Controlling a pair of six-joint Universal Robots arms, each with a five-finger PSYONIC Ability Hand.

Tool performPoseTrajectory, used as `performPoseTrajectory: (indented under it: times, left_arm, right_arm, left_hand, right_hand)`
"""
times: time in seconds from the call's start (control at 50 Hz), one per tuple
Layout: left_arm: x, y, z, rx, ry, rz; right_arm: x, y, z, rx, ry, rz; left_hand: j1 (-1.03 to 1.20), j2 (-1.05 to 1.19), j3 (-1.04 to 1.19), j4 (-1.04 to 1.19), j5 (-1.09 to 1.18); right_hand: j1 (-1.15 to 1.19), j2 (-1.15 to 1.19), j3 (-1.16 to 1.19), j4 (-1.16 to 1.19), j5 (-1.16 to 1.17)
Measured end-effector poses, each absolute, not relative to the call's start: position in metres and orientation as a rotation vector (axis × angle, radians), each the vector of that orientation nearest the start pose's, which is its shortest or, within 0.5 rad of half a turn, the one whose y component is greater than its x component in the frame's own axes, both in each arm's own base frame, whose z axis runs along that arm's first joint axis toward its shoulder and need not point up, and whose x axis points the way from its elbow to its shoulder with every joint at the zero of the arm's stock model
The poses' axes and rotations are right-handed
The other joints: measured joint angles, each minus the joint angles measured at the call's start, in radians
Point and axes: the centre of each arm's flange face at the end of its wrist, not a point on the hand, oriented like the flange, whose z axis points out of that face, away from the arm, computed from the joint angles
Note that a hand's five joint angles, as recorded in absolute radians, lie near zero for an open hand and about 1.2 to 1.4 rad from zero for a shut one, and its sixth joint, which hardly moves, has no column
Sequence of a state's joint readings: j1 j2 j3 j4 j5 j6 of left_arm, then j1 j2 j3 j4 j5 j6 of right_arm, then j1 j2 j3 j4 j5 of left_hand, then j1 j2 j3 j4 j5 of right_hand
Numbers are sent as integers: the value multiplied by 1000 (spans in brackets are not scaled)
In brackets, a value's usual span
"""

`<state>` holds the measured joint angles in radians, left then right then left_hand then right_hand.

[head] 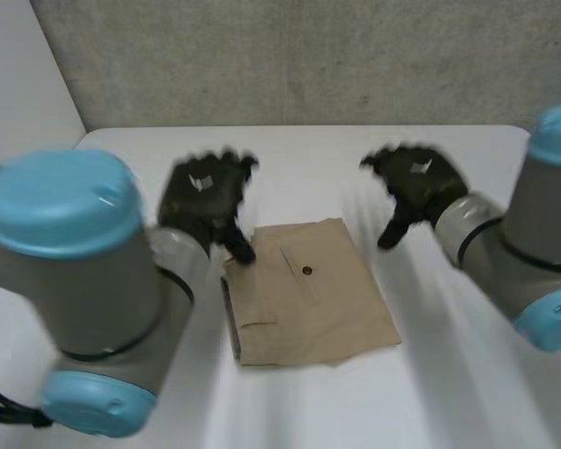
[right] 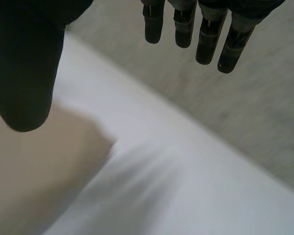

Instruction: Fold the shorts.

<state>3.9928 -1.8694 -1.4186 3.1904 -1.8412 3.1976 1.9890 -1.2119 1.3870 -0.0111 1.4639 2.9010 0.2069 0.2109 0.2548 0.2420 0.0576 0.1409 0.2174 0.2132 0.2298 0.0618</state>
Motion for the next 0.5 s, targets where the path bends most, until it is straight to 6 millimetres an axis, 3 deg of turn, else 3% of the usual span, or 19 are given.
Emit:
performPoseTrajectory:
  times: [0.02,0.04,0.08,0.2,0.32,0.5]
  left_arm:
    - [-317,-203,266,646,2423,-2280]
    - [-308,-208,289,583,2373,-2350]
    - [-294,-215,310,512,2330,-2385]
    - [-250,-236,345,397,2319,-2325]
    - [-232,-242,348,408,2407,-2226]
    - [-231,-242,343,406,2473,-2204]
  right_arm:
    - [279,-282,249,-806,2090,-1915]
    - [272,-281,275,-704,2045,-2021]
    - [263,-277,301,-609,2002,-2122]
    - [238,-266,350,-444,1970,-2308]
    - [228,-264,361,-449,2039,-2307]
    - [228,-264,359,-509,2063,-2255]
  left_hand:
    - [0,0,0,0,0]
    - [0,0,0,0,0]
    - [0,0,0,0,0]
    - [-6,-8,-37,-31,-4]
    - [-7,-10,-40,-34,-4]
    - [-7,-10,-40,-34,-4]
  right_hand:
    - [0,0,0,0,0]
    - [0,0,0,0,0]
    - [0,0,0,0,0]
    - [0,0,0,0,0]
    - [0,0,0,0,0]
    - [0,0,0,0,0]
